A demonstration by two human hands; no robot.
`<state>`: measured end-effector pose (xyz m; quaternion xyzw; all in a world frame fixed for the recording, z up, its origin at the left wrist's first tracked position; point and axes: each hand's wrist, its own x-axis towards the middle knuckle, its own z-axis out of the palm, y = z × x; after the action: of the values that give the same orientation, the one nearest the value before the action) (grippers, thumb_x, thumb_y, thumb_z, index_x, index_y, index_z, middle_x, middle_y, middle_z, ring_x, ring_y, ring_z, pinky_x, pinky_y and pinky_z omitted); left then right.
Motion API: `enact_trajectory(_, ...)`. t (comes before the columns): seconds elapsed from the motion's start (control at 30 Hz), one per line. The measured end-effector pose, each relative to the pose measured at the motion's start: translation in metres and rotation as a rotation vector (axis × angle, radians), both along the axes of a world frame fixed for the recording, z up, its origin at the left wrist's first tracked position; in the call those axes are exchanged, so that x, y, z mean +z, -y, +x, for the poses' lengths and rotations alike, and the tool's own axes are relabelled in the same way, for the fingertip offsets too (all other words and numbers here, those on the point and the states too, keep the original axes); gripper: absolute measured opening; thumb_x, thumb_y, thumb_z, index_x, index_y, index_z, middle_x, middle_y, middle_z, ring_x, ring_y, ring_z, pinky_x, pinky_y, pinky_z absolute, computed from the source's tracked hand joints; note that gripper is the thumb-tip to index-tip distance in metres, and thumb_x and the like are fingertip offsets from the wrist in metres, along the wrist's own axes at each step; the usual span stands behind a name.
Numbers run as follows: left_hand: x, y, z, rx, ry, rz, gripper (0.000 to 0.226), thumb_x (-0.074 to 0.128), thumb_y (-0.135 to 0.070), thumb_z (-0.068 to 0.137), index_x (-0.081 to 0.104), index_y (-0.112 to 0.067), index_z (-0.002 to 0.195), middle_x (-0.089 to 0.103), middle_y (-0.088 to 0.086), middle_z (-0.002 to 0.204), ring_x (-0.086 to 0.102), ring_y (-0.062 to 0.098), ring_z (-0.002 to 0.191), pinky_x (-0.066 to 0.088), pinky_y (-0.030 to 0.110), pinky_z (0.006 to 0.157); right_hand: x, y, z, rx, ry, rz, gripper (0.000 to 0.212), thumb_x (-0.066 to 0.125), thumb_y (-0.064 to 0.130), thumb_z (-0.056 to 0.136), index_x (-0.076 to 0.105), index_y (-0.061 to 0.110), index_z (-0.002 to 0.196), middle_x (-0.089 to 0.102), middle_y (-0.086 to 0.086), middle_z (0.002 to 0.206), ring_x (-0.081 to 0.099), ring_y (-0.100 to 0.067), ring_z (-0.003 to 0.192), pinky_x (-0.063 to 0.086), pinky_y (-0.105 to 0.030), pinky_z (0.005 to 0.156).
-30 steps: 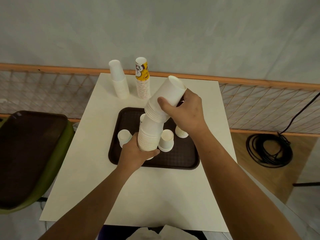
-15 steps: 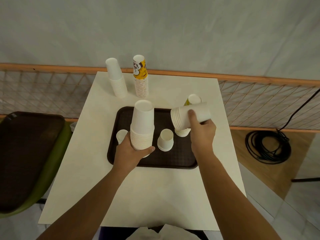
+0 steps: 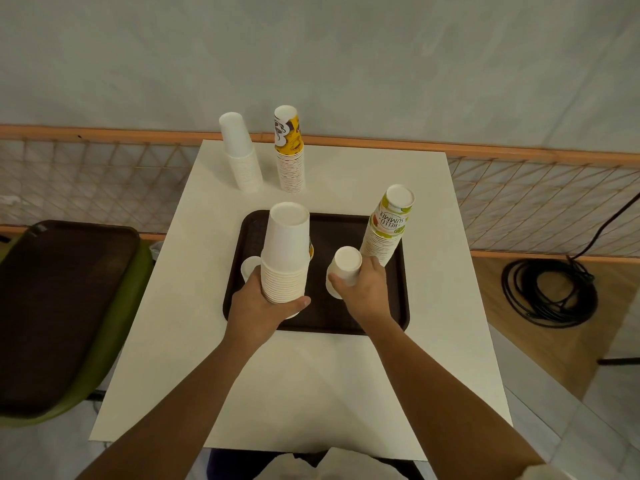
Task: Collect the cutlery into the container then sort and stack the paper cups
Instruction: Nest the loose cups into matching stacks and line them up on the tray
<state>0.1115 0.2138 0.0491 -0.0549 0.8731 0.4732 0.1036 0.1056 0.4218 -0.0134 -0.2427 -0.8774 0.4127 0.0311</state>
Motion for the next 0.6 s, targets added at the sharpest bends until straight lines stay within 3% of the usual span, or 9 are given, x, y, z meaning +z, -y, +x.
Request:
enact_trajectory(0.2,0.001,-0.002,0.002,-0.011,0.018,0.020,0.095,0.094,-0.045,0.062,0.046,-0.026,0.141,0.060,-0.006,0.126,0.057,0.019,0.116,0.056,0.043,0.097,-0.003,-0.004,0.004,0.065,0.026,-0.007,0.085,0.084,0.043,0.079,0.039,0.025,0.149,0.049,0.001,0.147,0.046,-0.023,0.136,0.043,-0.046,0.110)
enact_trajectory(0.4,0.004,-0.004,0.004,-0.010,0.013,0.007,0.094,0.094,-0.046,0.062,0.046,-0.027,0.140,0.060,-0.008,0.123,0.058,0.018,0.113,0.057,0.040,0.095,0.020,-0.015,0.019,0.106,0.029,-0.032,0.086,0.082,0.030,0.082,0.035,0.027,0.153,0.043,0.001,0.155,0.044,-0.025,0.141,0.044,-0.051,0.113)
enact_trajectory(0.5,0.007,-0.006,0.004,-0.006,0.016,0.002,0.095,0.094,-0.049,0.060,0.046,-0.028,0.139,0.060,-0.009,0.120,0.057,0.017,0.110,0.057,0.039,0.094,0.048,-0.018,0.030,0.008,-0.158,-0.079,0.067,0.074,0.021,0.086,0.042,0.029,0.144,0.050,0.004,0.142,0.054,-0.024,0.129,0.054,-0.040,0.101)
enact_trajectory(0.6,0.011,-0.011,0.005,-0.006,0.006,-0.009,0.094,0.093,-0.050,0.060,0.046,-0.027,0.138,0.059,-0.011,0.116,0.056,0.014,0.107,0.057,0.038,0.092,0.086,-0.010,0.036,-0.021,-0.393,-0.153,0.050,0.066,0.029,0.084,0.049,0.033,0.131,0.055,0.010,0.128,0.056,-0.016,0.116,0.056,-0.030,0.089)
